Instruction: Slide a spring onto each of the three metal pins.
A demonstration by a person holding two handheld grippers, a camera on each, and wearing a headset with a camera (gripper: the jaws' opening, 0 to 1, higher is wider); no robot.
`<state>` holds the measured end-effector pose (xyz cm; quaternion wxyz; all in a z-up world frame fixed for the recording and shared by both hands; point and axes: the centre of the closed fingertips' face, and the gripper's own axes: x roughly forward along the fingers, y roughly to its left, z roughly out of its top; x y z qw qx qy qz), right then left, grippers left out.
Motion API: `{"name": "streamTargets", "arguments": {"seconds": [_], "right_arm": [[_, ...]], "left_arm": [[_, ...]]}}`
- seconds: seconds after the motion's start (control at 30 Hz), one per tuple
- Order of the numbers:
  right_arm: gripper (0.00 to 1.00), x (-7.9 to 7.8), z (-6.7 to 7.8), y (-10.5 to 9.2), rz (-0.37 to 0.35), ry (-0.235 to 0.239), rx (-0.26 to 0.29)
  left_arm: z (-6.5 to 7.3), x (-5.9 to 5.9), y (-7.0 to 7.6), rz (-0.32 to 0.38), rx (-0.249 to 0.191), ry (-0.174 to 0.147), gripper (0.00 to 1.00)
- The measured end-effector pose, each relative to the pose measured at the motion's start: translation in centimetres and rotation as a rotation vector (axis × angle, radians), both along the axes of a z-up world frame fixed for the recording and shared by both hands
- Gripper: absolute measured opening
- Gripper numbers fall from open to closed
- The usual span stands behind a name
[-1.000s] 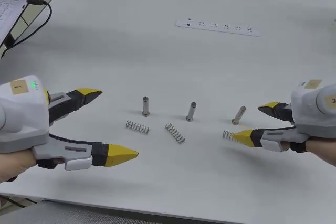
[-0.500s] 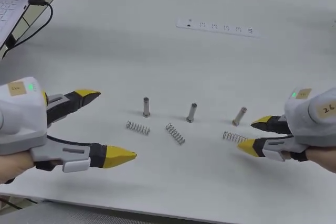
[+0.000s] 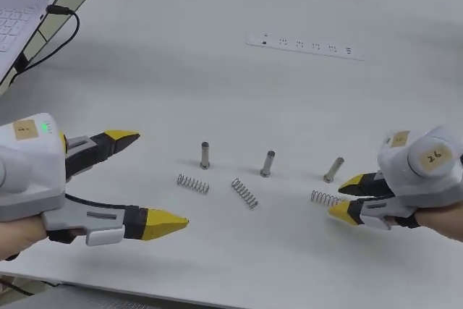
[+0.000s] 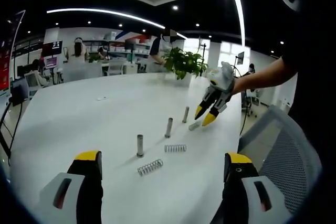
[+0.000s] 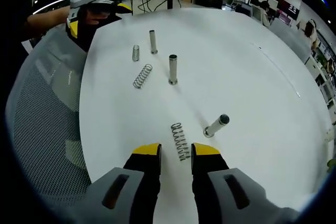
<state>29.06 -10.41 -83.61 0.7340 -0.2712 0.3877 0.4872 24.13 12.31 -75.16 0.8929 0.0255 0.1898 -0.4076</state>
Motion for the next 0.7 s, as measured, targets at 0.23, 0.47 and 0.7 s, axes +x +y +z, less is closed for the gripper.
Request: {"name": "streamTargets", "arguments": {"seconds": [0.23,0.47,0.7], "right_arm": [[0.20,0.1,-0.7,0.2,0.027,0.027,-0.033],[0.18,0.0,-1.2,-0.1,0.040,0.049,-0.060],[0.13,0.0,-1.7,-0.5,0.056,0.057,-0.091]], "left_arm": [[-0.1,-0.2,0.2,-0.002,0.009,0.005,0.94],[-0.1,-0.2,0.2,-0.002,0.011,0.004,0.94],[-0.1,-0.2,0.2,-0.003,0.010,0.003,0.94]]}}
